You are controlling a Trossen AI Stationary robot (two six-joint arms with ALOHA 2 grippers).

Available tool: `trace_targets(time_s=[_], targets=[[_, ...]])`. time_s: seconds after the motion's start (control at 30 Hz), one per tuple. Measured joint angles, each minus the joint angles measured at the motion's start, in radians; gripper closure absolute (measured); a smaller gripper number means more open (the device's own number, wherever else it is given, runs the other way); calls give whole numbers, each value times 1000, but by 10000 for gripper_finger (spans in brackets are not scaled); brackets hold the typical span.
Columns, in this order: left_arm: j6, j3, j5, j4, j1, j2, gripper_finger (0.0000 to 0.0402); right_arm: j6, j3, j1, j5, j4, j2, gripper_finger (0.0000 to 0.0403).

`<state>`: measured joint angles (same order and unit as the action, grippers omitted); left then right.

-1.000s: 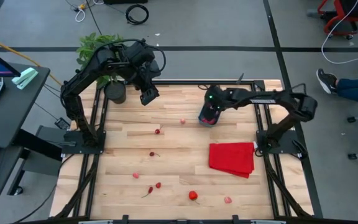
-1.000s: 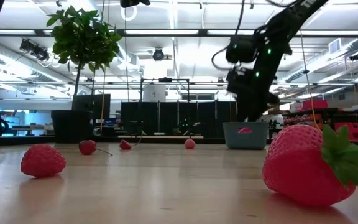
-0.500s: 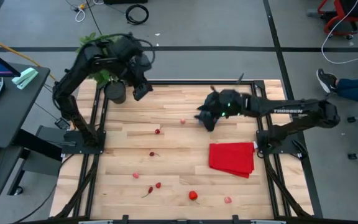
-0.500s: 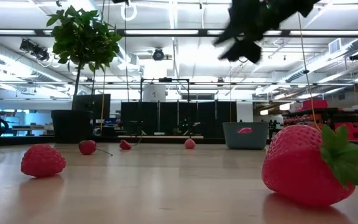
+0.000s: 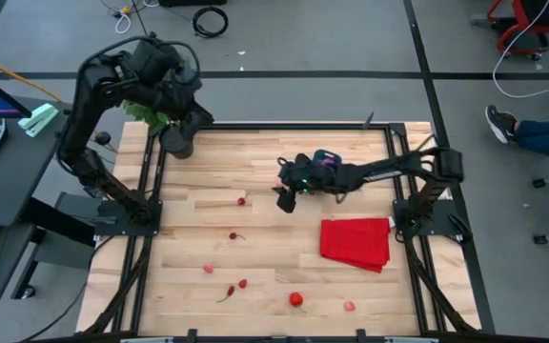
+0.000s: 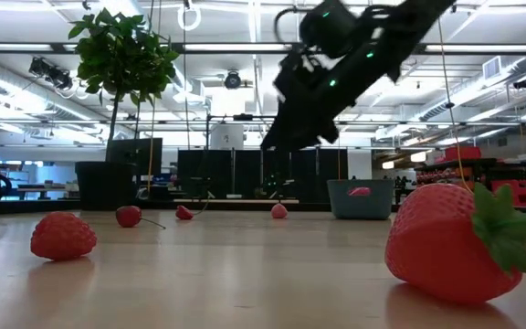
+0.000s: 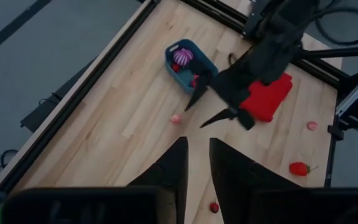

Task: Pick and placing Produce into tupperware
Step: Put the peach into the bin

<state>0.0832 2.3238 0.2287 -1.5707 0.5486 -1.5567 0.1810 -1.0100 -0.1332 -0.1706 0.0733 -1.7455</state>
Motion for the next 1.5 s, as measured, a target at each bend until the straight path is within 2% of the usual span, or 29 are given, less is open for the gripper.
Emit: trace_targets(time_s=[0.1, 0.2, 0.27, 0.33, 0.5, 0.57, 0.87, 1.03, 1.27, 1.5], targets=[[-1, 0, 0, 0, 5, 2, 322, -119, -131, -40, 38, -189, -72, 158], [-1, 0, 0, 0, 5, 1, 317, -121, -277, -97, 93, -406, -143, 158], [-1, 0, 0, -1, 5, 1, 315, -76, -367, -140, 170, -515, -181, 158], [-1, 0, 0, 0, 5, 1, 314, -53, -443, -171, 231, -587, -206, 158], [-1, 0, 0, 0, 5, 1, 320, -110, -545, -190, 271, -687, -240, 158], [-1, 0, 0, 0, 5, 1, 322, -109, -551, -184, 294, -714, -240, 158], [-69, 0, 0, 0, 5, 1, 314, -88, -462, -150, 278, -700, -241, 158], [-69, 0, 0, 0, 5, 1, 314, -60, -395, -161, 265, -594, -241, 158], [-69, 0, 0, 0, 5, 0, 321, -52, -373, -166, 243, -569, -242, 158], [-69, 0, 0, 1, 4, 0, 313, -51, -374, -161, 258, -544, -324, 158]])
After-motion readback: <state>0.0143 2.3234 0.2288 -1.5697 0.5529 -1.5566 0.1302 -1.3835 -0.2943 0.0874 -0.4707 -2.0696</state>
